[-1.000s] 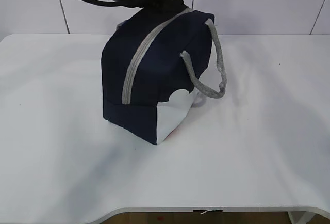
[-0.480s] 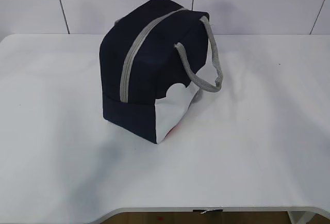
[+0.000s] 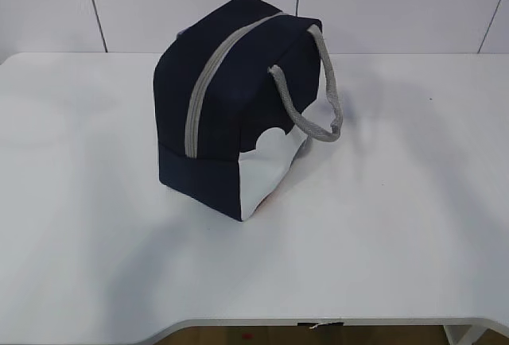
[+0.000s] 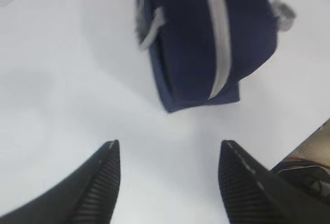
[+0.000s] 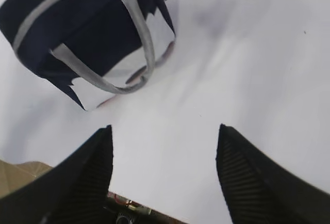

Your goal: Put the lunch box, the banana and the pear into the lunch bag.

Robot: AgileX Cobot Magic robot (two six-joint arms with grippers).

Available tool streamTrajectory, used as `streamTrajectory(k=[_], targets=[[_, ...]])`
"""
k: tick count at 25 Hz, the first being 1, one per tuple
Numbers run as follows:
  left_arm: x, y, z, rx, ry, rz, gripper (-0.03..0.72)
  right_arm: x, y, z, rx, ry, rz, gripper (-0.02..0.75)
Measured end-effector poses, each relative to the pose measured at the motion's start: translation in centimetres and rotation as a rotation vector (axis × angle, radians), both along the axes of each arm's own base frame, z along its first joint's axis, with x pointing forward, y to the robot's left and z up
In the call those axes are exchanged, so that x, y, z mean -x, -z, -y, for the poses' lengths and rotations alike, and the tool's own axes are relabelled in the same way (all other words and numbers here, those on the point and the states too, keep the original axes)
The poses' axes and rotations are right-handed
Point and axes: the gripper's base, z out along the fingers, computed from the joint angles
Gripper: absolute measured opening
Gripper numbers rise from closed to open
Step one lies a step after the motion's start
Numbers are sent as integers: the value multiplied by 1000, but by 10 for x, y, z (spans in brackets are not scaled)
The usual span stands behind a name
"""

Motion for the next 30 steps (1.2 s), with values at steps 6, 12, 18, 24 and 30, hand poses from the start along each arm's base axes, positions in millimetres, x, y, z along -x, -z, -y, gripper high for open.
streamTrajectory(k=[6,12,18,24,30], targets=[[21,-17,-17,35,-143,7,446,34,30,6,22,105,-86,502],[54,-15,-28,105,-167,-26,444,78,45,4,33,116,-65,502],[102,12,-51,96,-176,-62,444,131,61,2,42,125,10,502],[153,57,-76,67,-185,-89,443,164,98,4,72,151,11,502],[193,101,-103,23,-211,-15,443,190,139,8,125,181,14,502]])
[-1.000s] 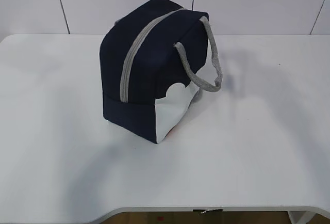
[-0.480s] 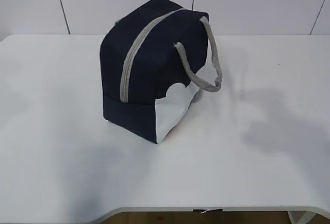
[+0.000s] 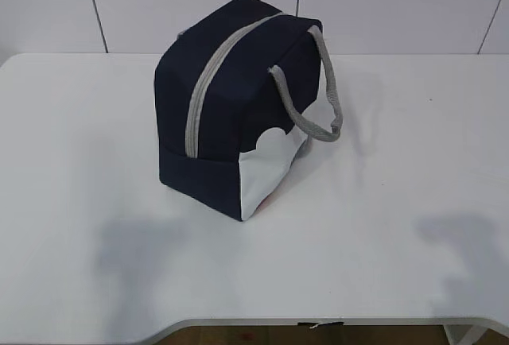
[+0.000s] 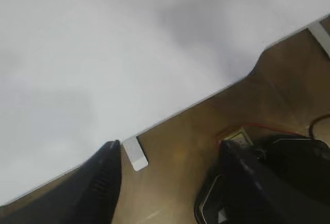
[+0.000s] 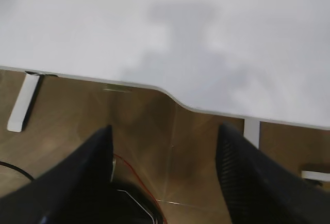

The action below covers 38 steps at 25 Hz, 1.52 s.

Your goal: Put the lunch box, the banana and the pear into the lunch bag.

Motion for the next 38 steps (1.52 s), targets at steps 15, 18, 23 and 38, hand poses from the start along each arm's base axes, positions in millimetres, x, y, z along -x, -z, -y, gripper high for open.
streamTrajectory(k=[15,18,23,38], targets=[[26,57,-19,-7,-18,137,443,13,42,6,69,38,105,502],[26,57,-19,-8,-18,137,443,13,41,6,69,39,110,502],[26,57,-19,-8,-18,137,441,13,41,6,70,39,112,502],[29,56,-21,0,-52,158,431,13,41,6,70,40,116,502]])
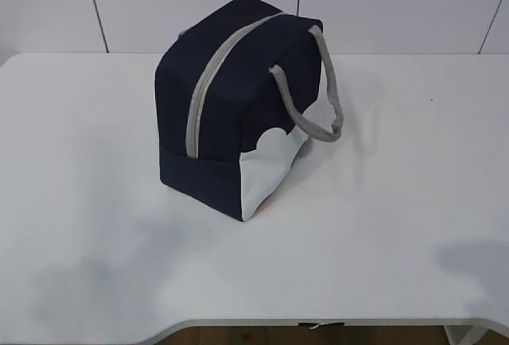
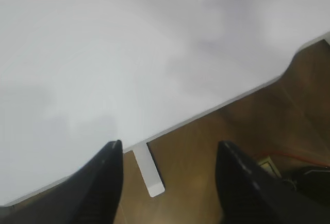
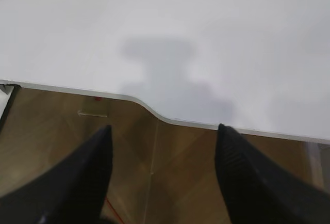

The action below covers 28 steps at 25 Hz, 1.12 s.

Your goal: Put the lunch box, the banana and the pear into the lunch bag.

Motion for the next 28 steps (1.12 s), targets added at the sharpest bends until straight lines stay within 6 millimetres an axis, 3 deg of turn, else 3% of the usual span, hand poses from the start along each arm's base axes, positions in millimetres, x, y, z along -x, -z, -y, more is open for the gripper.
streamTrajectory(k=[13,28], targets=[[37,-3,-13,54,-363,232,414,21,0,-1,9,0,145,502],[37,-1,-13,51,-381,228,372,21,0,-1,11,1,145,502]])
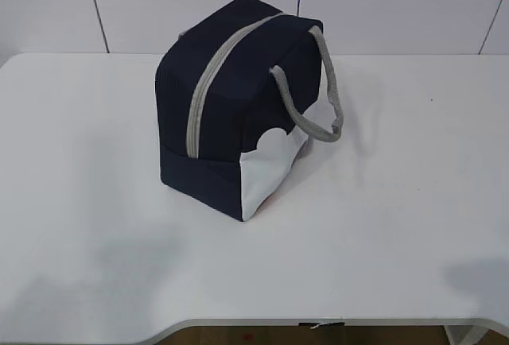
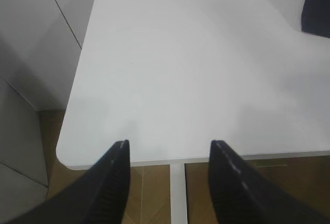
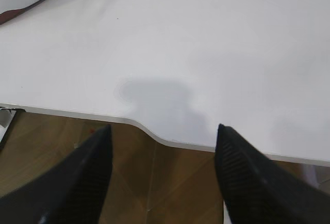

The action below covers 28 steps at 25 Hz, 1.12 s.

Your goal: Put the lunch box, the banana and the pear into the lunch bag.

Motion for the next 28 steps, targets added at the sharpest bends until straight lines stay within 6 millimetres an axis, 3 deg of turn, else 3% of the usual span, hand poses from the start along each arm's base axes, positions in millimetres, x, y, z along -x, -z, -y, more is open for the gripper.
streamTrajectory(k=[28], targets=[[0,0,0,0,0,0,371,0,0,0,0,-37,0,502]])
